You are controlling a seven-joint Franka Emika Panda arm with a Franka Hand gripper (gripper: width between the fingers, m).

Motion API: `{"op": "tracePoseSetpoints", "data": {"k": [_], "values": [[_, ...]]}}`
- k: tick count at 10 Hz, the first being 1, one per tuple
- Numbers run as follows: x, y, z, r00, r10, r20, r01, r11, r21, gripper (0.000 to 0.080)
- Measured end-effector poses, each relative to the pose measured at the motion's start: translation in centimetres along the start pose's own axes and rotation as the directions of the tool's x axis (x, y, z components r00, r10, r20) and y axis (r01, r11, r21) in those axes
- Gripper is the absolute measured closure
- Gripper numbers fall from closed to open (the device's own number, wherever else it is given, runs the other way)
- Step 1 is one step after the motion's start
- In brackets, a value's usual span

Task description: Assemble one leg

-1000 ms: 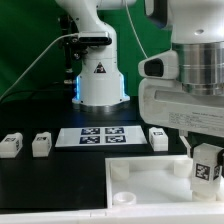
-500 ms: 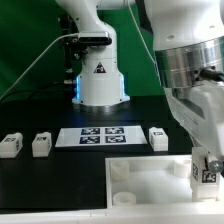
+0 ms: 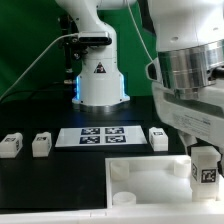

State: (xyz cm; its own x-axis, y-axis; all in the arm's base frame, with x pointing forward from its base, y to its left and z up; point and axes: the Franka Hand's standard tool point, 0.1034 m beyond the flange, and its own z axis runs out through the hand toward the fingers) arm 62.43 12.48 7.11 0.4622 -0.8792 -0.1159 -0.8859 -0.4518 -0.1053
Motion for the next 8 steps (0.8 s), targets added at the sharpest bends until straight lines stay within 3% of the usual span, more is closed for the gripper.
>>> {"op": "tracePoseSetpoints", "data": {"k": [2,4,7,8], "values": [[-1.2,-0.2,0.2,0.955,-0.293,-0.052,0.291,0.955,-0.056,0.0157],[-0.7,-0.1,0.3,0.875,-0.483,-0.038,0.481,0.875,-0.063,0.0151],[0.0,-0.4,-0.2,0.62,-0.784,-0.026,0.776,0.618,-0.125,0.0151],[0.5,-0.5,-0.4,0.544,-0.839,-0.021,0.831,0.542,-0.126,0.0151]]}}
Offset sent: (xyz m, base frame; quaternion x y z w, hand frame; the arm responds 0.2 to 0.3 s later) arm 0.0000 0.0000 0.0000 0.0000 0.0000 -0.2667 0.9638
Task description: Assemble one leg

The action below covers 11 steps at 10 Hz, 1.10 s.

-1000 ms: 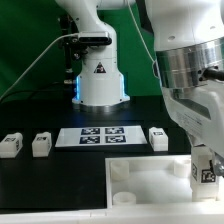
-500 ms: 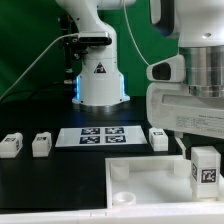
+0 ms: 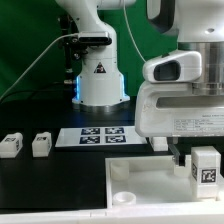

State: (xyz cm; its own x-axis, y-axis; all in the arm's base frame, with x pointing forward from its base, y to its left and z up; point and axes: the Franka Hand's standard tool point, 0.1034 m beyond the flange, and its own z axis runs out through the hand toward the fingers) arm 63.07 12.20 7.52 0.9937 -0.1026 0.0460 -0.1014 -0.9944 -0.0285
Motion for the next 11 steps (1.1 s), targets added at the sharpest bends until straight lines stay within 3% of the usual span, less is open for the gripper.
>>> {"op": "tracePoseSetpoints", "data": {"k": [1,2,4,5,6,9,11], "values": [[0.45,0.78,-0.1,0.996,-0.085,-0.01,0.085,0.996,0.002,0.0151],[0.47,0.82,-0.08,1.0,-0.025,-0.011,0.025,1.0,0.003,0.0151],[0.45,0.79,-0.06,0.999,-0.035,-0.011,0.035,0.999,0.003,0.0395],[0.4,0.62,-0.05,0.997,0.08,-0.008,-0.08,0.997,0.011,0.0395],[0.36,0.55,-0.02,0.982,0.189,-0.005,-0.189,0.982,0.015,0.0507],[0.32,0.64,0.04,0.904,0.427,0.001,-0.427,0.904,0.016,0.0507],[0.28,0.81,0.14,0.751,0.66,0.019,-0.66,0.751,0.025,0.0507]]}}
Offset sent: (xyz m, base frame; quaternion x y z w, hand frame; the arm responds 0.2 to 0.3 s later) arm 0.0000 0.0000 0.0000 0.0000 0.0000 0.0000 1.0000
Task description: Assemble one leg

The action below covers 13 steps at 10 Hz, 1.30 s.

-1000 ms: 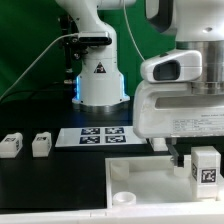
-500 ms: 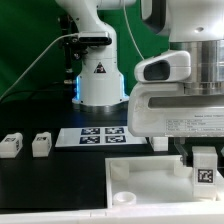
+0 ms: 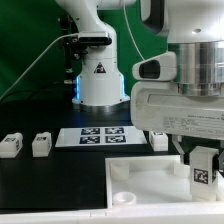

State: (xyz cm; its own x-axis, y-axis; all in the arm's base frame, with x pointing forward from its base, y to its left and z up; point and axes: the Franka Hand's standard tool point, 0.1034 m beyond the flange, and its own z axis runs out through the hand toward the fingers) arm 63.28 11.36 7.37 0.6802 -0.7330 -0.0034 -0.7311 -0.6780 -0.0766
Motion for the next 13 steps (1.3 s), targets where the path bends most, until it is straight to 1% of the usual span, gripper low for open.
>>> {"op": "tracePoseSetpoints", "data": {"k": [1,2,3,4,6,7,8,9,10,11,12,13], "values": [[0.0,0.1,0.0,0.989,0.145,0.006,-0.145,0.989,0.003,0.0507],[0.0,0.2,0.1,0.938,0.344,0.035,-0.345,0.939,0.012,0.0506],[-0.1,0.3,0.2,0.864,0.499,0.069,-0.501,0.865,0.025,0.0506],[-0.2,0.4,0.2,0.809,0.58,0.094,-0.585,0.811,0.036,0.0506],[-0.3,0.4,0.3,0.807,0.583,0.095,-0.588,0.808,0.033,0.0506],[-0.3,0.4,0.3,0.818,0.567,0.095,-0.572,0.82,0.035,0.032],[-0.3,0.4,0.3,0.841,0.533,0.093,-0.538,0.842,0.038,0.0203],[-0.3,0.4,0.4,0.861,0.5,0.088,-0.505,0.862,0.04,0.0203],[-0.7,0.2,0.5,0.938,0.339,0.067,-0.342,0.939,0.045,0.016],[-1.4,-0.1,0.5,0.987,0.157,0.042,-0.158,0.987,0.022,0.0152],[-1.7,-0.7,0.1,0.999,0.024,0.032,-0.024,1.0,0.002,0.0152],[-1.3,-0.5,0.2,0.997,-0.078,0.022,0.077,0.997,0.014,0.0152]]}}
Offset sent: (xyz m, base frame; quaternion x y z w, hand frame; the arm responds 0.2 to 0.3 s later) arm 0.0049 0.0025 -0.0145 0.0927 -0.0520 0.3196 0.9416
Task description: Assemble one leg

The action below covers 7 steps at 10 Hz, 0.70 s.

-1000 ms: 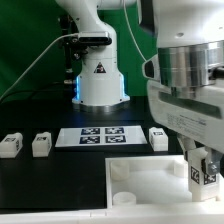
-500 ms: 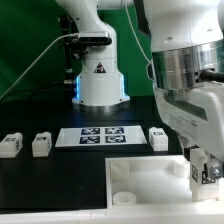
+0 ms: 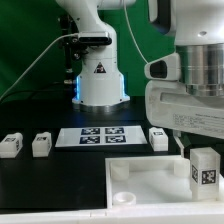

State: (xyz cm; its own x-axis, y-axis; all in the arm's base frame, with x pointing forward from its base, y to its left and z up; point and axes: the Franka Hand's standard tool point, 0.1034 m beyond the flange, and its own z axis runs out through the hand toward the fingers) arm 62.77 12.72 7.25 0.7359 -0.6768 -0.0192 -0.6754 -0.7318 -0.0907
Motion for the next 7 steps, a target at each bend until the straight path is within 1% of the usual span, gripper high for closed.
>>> {"op": "tracePoseSetpoints", "data": {"k": [2,3,4,5,6,7], "values": [[0.1,0.2,0.0,0.987,-0.163,-0.001,0.163,0.987,-0.003,0.015],[0.3,0.2,0.0,0.954,-0.301,-0.002,0.301,0.954,-0.006,0.015],[0.7,0.2,-0.3,0.89,-0.455,-0.002,0.455,0.89,-0.031,0.015],[0.9,-0.4,-0.7,0.802,-0.597,-0.009,0.595,0.801,-0.066,0.015],[0.7,-0.8,-0.8,0.685,-0.729,-0.011,0.725,0.683,-0.09,0.015],[0.7,-0.7,-0.7,0.702,-0.712,-0.01,0.709,0.701,-0.083,0.015]]}}
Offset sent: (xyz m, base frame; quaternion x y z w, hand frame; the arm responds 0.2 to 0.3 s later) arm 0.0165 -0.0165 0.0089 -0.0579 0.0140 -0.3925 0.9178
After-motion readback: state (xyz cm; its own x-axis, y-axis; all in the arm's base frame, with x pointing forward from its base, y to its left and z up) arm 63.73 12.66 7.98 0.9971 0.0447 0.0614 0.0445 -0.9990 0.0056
